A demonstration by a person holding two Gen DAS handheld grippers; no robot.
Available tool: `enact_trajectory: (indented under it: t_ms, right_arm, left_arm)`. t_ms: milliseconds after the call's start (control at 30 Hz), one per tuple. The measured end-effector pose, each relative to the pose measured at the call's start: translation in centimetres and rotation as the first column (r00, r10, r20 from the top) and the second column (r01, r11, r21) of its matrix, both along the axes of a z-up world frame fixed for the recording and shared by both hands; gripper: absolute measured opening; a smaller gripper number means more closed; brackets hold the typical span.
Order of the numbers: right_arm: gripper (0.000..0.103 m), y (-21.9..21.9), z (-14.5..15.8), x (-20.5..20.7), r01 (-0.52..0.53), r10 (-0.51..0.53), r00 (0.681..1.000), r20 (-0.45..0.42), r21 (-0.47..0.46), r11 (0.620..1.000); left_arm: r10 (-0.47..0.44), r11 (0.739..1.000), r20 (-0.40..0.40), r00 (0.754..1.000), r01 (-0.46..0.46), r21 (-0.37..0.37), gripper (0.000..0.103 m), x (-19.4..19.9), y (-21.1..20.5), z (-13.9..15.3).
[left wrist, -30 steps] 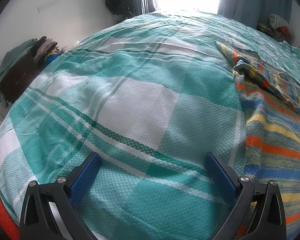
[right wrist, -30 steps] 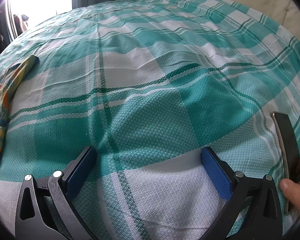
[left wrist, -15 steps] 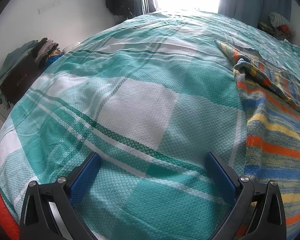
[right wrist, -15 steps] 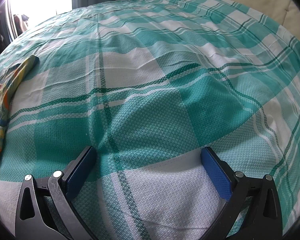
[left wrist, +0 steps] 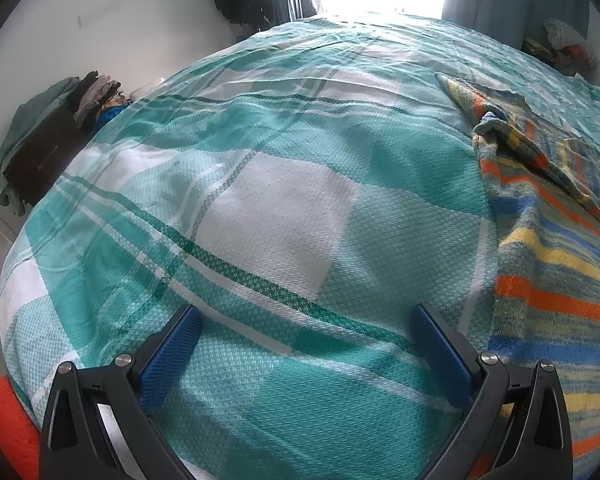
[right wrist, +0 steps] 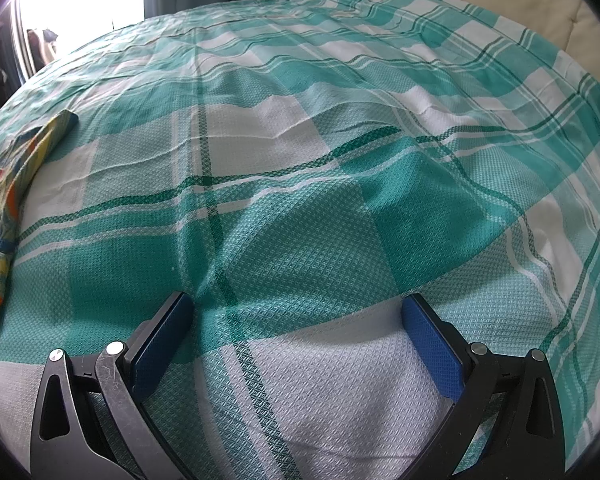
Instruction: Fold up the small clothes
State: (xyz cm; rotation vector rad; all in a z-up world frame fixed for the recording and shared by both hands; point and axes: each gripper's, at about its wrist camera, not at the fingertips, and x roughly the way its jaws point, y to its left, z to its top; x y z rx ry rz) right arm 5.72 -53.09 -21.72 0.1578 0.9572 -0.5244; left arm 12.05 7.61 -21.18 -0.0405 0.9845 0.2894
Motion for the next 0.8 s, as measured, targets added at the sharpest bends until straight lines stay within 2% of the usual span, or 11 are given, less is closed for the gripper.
enact_trajectory:
  t_ms: [467,800]
  right_arm:
    - [0.103,0.03,-0.01,0.0,0.0,0.0,1.0,0.0,0.0,1.0]
    - [0.103,0.03,0.0,0.01,0.001,-0.001,1.0,-0.001,-0.001,1.0]
  left_arm:
    - [0.031,0.999,-0.028,0.999,-0.031,0.017,0.103,0.18,-0.31,0.22]
    - [0.038,0.999,-0.026,0.999,-0.038,-0.015,0.103,-0.15,0.07,0.27]
